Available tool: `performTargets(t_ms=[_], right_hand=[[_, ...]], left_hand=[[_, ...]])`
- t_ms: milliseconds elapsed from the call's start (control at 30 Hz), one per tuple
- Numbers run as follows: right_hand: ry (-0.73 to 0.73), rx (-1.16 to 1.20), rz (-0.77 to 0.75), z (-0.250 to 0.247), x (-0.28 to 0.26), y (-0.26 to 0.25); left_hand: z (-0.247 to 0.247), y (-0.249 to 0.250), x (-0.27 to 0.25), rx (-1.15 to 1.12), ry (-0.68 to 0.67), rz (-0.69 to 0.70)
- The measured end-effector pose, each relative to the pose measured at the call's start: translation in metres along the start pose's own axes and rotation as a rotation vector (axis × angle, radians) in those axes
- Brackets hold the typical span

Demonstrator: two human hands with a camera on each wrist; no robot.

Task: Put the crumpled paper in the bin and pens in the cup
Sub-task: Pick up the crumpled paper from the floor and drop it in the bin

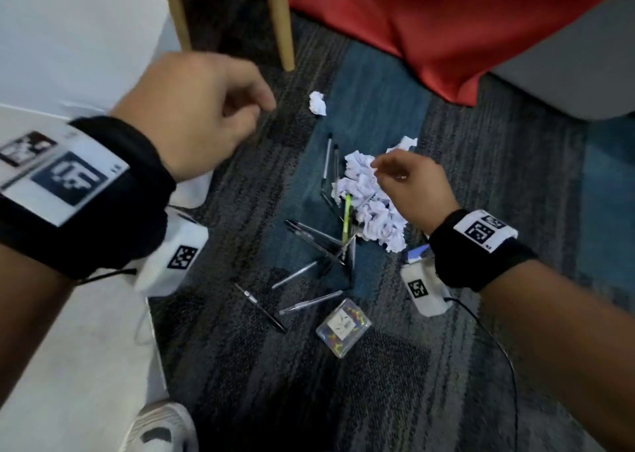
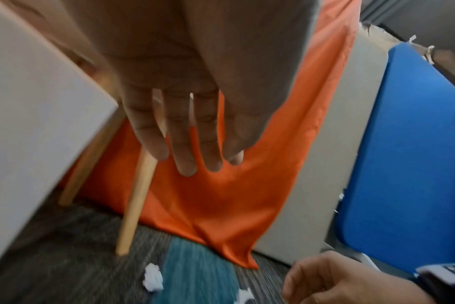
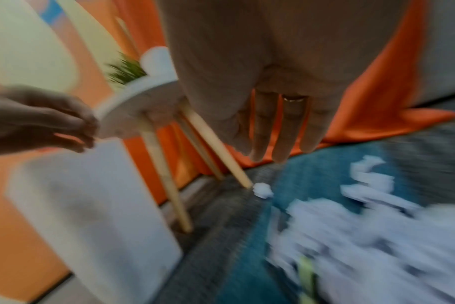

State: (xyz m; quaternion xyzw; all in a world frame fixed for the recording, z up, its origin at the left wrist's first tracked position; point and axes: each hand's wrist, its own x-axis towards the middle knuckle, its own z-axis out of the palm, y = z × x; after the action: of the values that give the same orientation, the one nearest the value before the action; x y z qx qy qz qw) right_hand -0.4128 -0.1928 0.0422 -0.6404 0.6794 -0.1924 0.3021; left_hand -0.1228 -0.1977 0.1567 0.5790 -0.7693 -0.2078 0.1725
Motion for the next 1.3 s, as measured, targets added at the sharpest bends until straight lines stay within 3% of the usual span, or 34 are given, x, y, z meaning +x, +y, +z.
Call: performTargets(t_ms=[167,300,600,767,900,1100,1300], right_hand=[[-0.098,-0.23,0.274,0.006,-0.027,0.083],[-0.105,-0.216,0.385,0.029,-0.033,0.123],[-0.164,-0.1,0.356,0.075,-0.058,0.13],[-0.14,0.151,0.316,0.077,-0.087,0.112],[-0.144,0.216,0.255,0.072,-0.104,0.098],[-0.163,0.328,0.313,0.069,-0.111,0.092],[-0.12,0.366,0.303,0.053,-0.101,0.069]], left_hand=[[0.071,0.016,0.002,0.007,-0.221,0.068],[0.123,0.028,0.007,-0.024,-0.303,0.045],[0.201,0.047,-0.016,-0.14,-0.462,-0.047],[0.233,0.043,-0.036,-0.106,-0.604,-0.05],[0.257,0.045,-0.051,-0.304,-0.674,-0.095],[0.261,0.039,-0.053,-0.323,-0.547,-0.117],[0.195,0.033,-0.025,-0.21,-0.543,-0.08]])
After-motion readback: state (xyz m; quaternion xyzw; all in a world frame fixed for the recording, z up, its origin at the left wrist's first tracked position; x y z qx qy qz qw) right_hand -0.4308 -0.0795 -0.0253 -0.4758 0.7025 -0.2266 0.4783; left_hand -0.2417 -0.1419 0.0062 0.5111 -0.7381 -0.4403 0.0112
